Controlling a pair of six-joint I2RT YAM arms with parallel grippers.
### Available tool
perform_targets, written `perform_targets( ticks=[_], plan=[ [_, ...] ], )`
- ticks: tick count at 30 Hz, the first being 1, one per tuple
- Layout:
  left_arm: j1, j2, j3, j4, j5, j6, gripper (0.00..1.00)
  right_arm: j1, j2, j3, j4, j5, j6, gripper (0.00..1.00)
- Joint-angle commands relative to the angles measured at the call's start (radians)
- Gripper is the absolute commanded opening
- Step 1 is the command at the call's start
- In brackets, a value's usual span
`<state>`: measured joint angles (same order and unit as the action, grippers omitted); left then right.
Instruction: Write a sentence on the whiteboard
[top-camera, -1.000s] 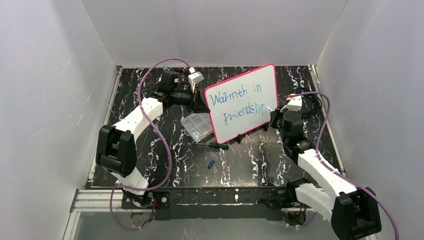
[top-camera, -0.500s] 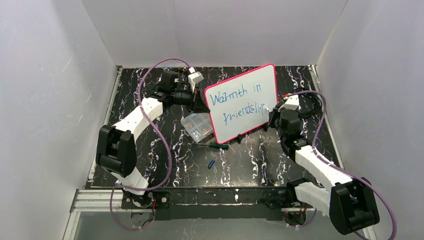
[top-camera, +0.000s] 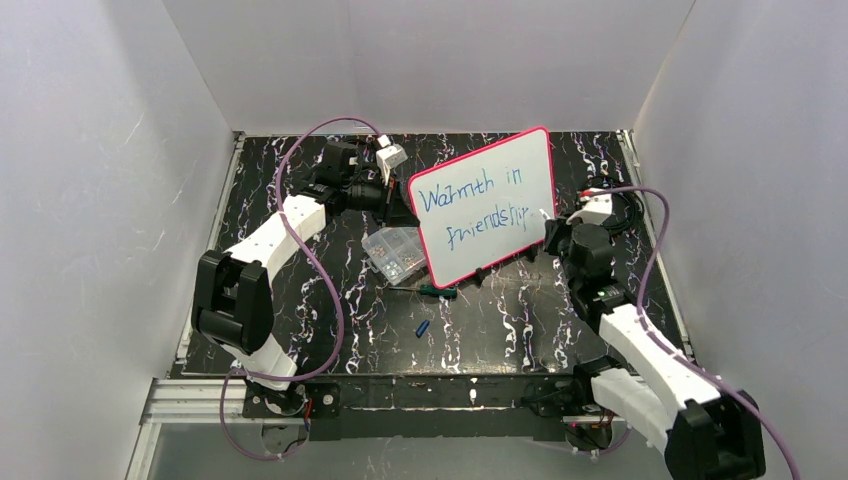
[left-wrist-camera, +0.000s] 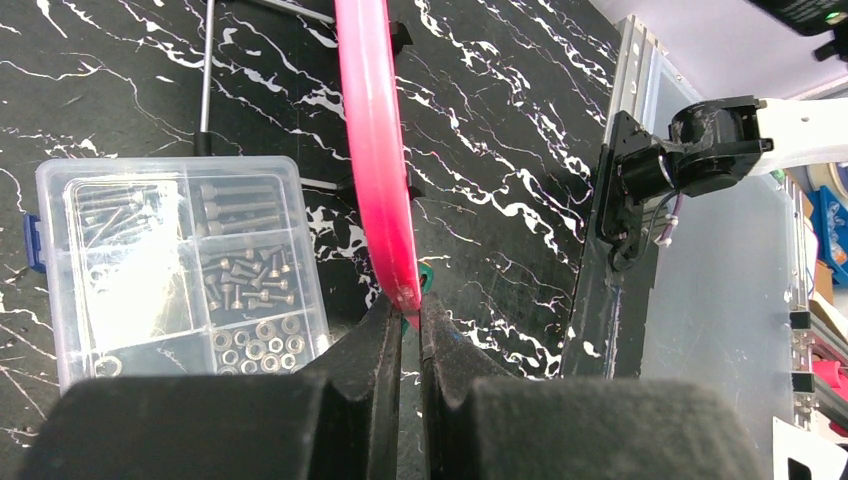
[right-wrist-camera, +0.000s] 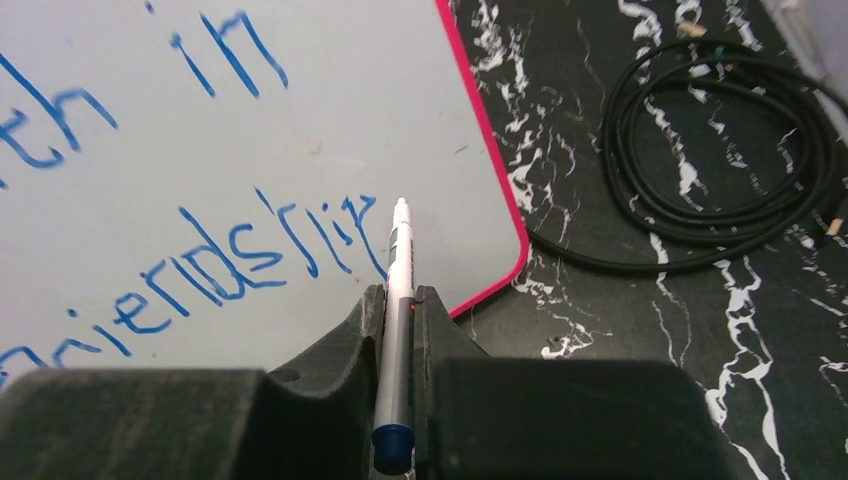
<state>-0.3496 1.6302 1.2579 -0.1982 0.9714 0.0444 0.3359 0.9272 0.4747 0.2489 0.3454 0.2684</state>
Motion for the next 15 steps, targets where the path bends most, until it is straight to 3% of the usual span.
perform_targets(
  ticks=[1, 4, 10, 15],
  plan=[
    [0.008, -0.086, 0.035, -0.038, 0.014, 0.043, 0.00, 0.002, -0.133, 0.029, -0.085, 0.066, 0.017, 0.01],
    [0.007, -0.091, 0.034, -0.062, -0.014, 0.059, 0.06, 0.002, -0.192, 0.059, -0.156, 0.060, 0.010, 0.01],
    [0.009, -0.142, -0.019, -0.092, -0.074, 0.061, 0.42, 0.002, -0.206, 0.156, -0.315, -0.086, 0.006, 0.01],
    [0.016, -0.232, -0.111, -0.089, -0.124, 0.047, 0.60, 0.002, -0.187, 0.217, -0.417, -0.255, 0.026, 0.01]
  ],
)
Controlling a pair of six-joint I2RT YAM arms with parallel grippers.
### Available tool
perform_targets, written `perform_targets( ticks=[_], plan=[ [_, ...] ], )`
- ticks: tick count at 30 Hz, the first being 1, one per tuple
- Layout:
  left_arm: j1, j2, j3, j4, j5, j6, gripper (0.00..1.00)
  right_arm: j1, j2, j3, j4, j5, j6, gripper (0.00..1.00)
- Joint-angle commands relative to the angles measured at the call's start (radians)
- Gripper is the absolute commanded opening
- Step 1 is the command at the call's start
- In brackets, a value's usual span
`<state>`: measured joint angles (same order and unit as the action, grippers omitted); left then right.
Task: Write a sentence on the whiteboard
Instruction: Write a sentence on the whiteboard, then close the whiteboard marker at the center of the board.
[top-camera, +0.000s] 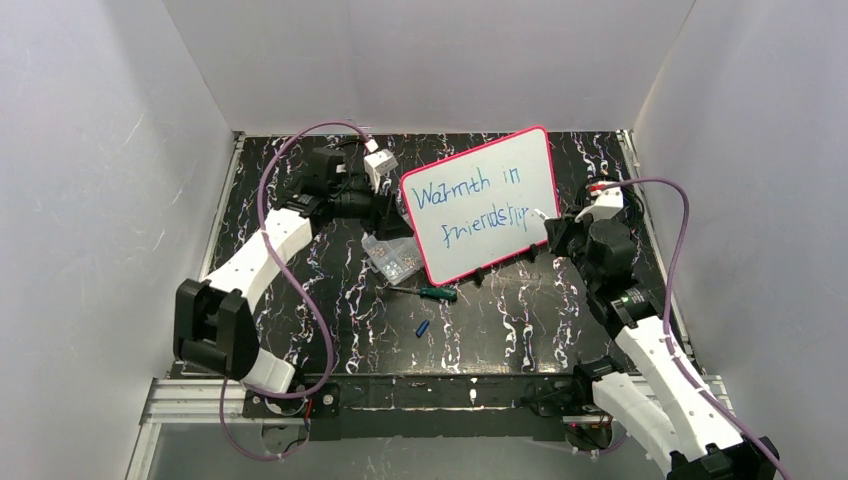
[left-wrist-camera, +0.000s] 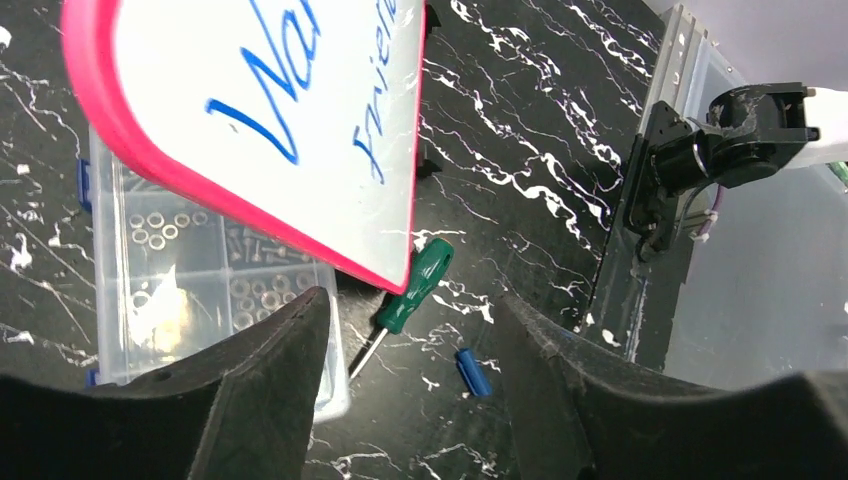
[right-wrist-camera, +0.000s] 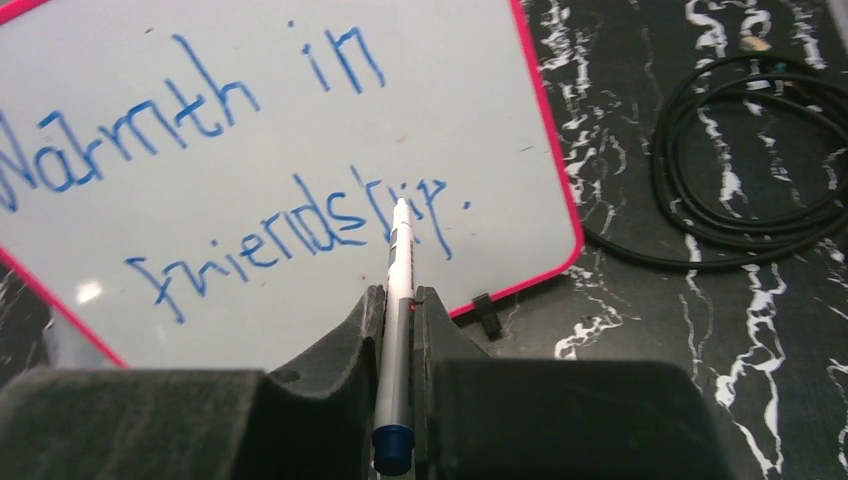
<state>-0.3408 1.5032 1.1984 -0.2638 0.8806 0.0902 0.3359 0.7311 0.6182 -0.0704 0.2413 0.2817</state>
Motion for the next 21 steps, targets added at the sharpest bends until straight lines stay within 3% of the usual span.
perform_targets(
  ticks=[1, 5, 13, 21],
  plan=[
    [0.009, -0.128, -0.069, -0.022, -0.049, -0.003, 0.62, 0.002, 0.013, 0.084, -0.114, -0.185, 0.015, 0.01],
    [0.011, -0.223, -0.131, -0.029, -0.120, 0.001, 0.74, 0.002, 0.034, 0.119, -0.161, -0.343, 0.017, 0.01],
    [-0.036, -0.474, -0.245, 0.024, -0.215, -0.061, 0.78, 0.002, 0.134, 0.161, -0.172, -0.694, 0.043, 0.01],
    [-0.300, -0.530, -0.304, 0.050, -0.238, -0.146, 0.78, 0.016, 0.278, 0.229, -0.223, -1.040, 0.033, 0.01]
  ],
)
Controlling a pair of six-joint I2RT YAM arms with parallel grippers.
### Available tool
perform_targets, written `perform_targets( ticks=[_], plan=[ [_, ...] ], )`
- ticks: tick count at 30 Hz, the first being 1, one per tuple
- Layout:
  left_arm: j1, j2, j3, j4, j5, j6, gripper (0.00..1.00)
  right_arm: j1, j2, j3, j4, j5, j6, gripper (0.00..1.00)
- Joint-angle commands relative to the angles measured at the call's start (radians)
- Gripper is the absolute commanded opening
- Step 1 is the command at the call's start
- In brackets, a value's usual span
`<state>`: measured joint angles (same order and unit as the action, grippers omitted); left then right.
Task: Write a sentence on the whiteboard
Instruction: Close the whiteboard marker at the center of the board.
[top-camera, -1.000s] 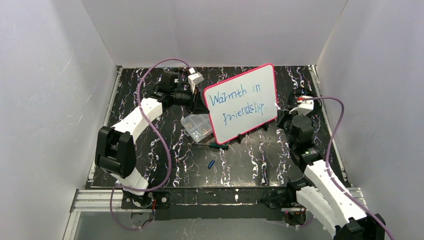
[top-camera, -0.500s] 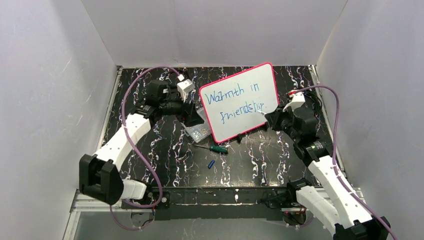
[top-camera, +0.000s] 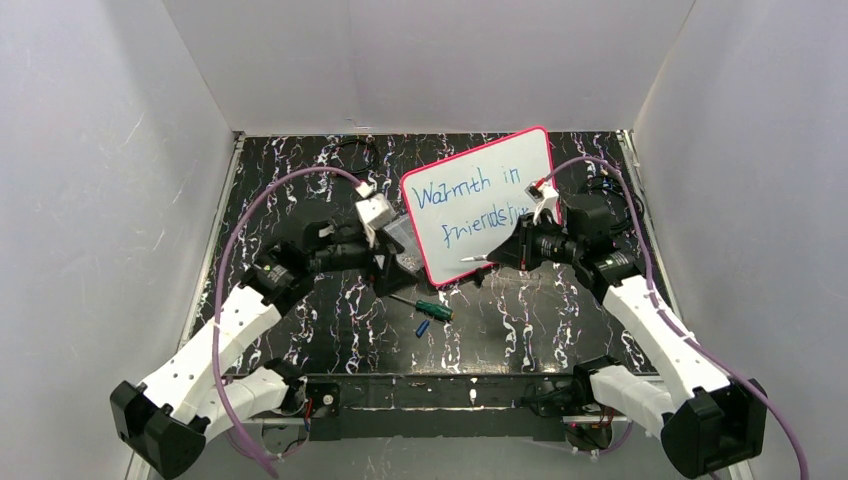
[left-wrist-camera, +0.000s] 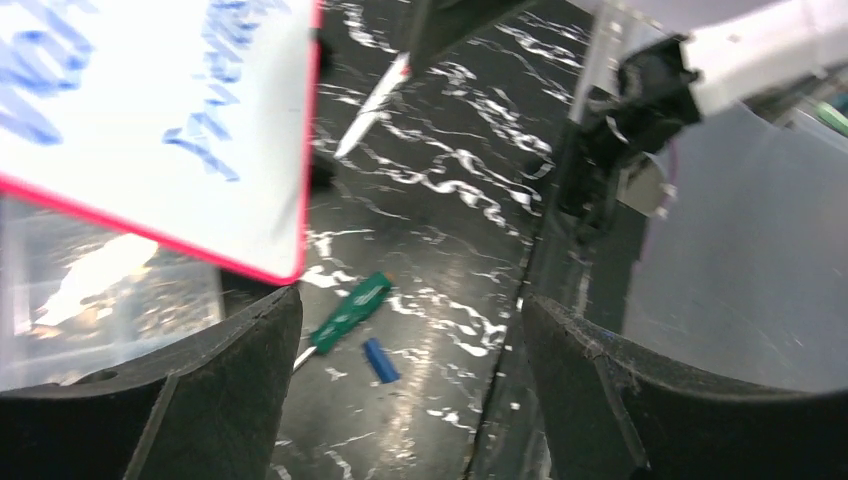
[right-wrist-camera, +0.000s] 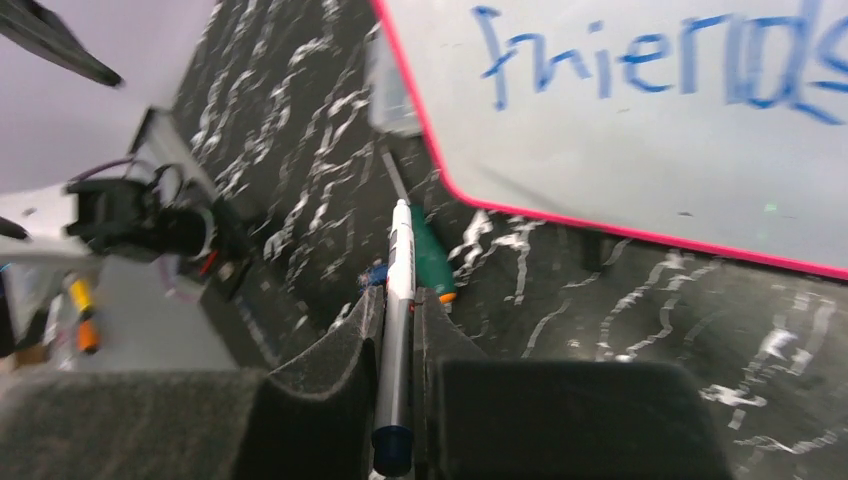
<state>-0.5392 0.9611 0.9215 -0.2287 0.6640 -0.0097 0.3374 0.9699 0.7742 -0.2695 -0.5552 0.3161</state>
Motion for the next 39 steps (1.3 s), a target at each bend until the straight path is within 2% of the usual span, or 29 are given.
perform_targets(
  ticks=[1, 9, 15, 19, 22, 24, 28, 30, 36, 39],
  plan=[
    [-0.127, 0.022, -0.026, 0.015, -0.023, -0.043, 0.78, 0.021, 0.049, 0.076, -0.025, -0.266, -0.002, 0.01],
    [-0.259, 0.145, 0.011, 0.035, -0.032, -0.023, 0.78, 0.111, 0.131, 0.131, -0.092, -0.324, -0.036, 0.01],
    [-0.295, 0.196, 0.008, 0.060, -0.034, -0.028, 0.77, 0.156, 0.162, 0.161, -0.093, -0.343, -0.040, 0.01],
    [-0.314, 0.224, 0.018, 0.061, -0.042, -0.023, 0.72, 0.178, 0.175, 0.177, -0.091, -0.348, -0.040, 0.01],
    [-0.326, 0.240, 0.028, 0.062, -0.040, -0.022, 0.60, 0.191, 0.181, 0.183, -0.091, -0.354, -0.041, 0.01],
    [-0.337, 0.248, 0.031, 0.067, -0.039, -0.022, 0.41, 0.195, 0.182, 0.185, -0.089, -0.354, -0.041, 0.01],
    [-0.345, 0.259, 0.030, 0.073, -0.040, -0.029, 0.17, 0.198, 0.176, 0.184, -0.085, -0.360, -0.035, 0.01],
    [-0.348, 0.250, 0.016, 0.092, -0.054, -0.047, 0.00, 0.198, 0.164, 0.179, -0.070, -0.334, -0.022, 0.09],
    [-0.349, 0.196, -0.100, 0.279, -0.142, -0.194, 0.00, 0.198, 0.080, 0.123, 0.062, -0.216, 0.097, 0.56],
    [-0.349, 0.193, -0.121, 0.314, -0.164, -0.251, 0.00, 0.198, 0.046, 0.057, 0.158, -0.199, 0.174, 0.66]
  ],
)
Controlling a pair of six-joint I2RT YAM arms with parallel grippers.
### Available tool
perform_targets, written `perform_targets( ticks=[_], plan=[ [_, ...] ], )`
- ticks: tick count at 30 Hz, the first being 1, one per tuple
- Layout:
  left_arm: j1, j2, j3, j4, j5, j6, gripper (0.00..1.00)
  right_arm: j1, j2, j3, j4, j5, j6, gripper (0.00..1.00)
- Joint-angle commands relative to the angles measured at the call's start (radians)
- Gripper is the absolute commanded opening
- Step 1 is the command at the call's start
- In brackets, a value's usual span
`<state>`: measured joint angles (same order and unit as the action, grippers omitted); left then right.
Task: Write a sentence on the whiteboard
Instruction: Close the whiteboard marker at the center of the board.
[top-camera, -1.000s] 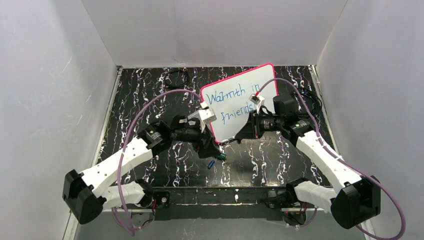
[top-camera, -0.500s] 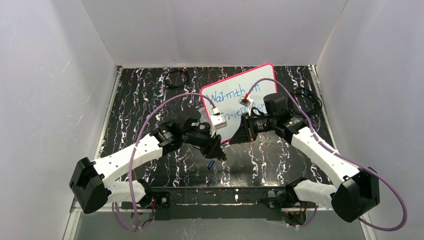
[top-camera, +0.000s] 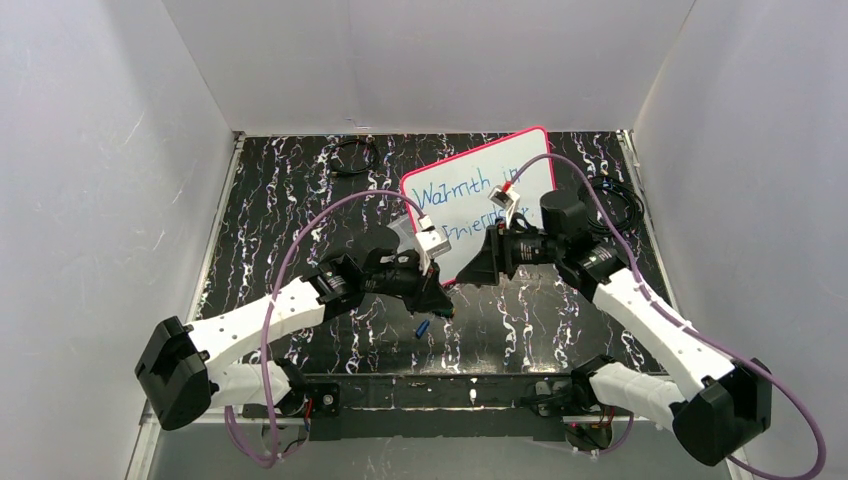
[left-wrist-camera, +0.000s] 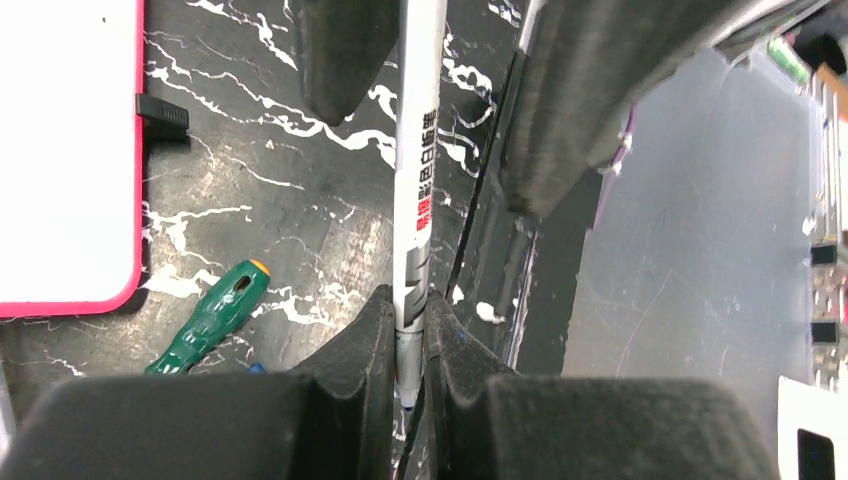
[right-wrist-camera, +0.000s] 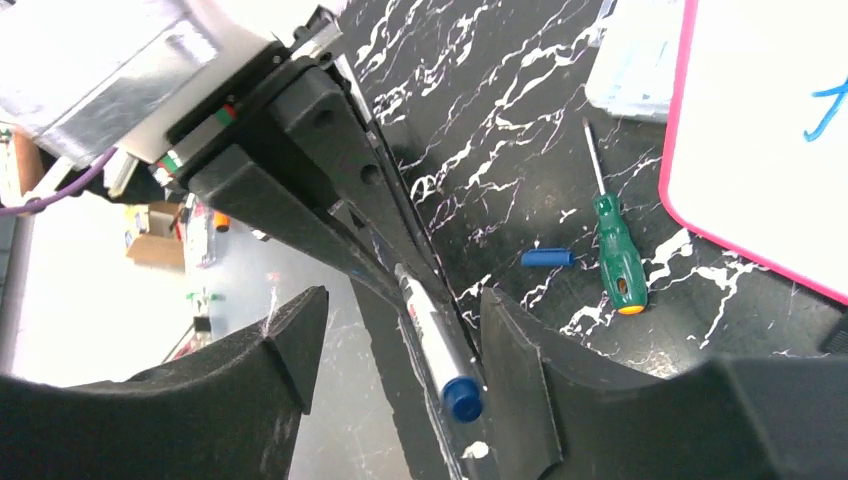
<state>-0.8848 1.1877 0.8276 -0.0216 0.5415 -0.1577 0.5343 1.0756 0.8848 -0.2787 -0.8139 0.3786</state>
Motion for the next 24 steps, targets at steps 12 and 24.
perform_targets(
  ticks=[12, 24],
  plan=[
    [-0.004, -0.048, -0.073, 0.222, -0.091, -0.242, 0.00, 0.001, -0.154, -0.316, 0.652, 0.181, 0.486, 0.45],
    [-0.004, -0.036, -0.079, 0.223, -0.091, -0.260, 0.00, 0.001, -0.176, -0.412, 0.833, 0.266, 0.629, 0.01]
  ],
)
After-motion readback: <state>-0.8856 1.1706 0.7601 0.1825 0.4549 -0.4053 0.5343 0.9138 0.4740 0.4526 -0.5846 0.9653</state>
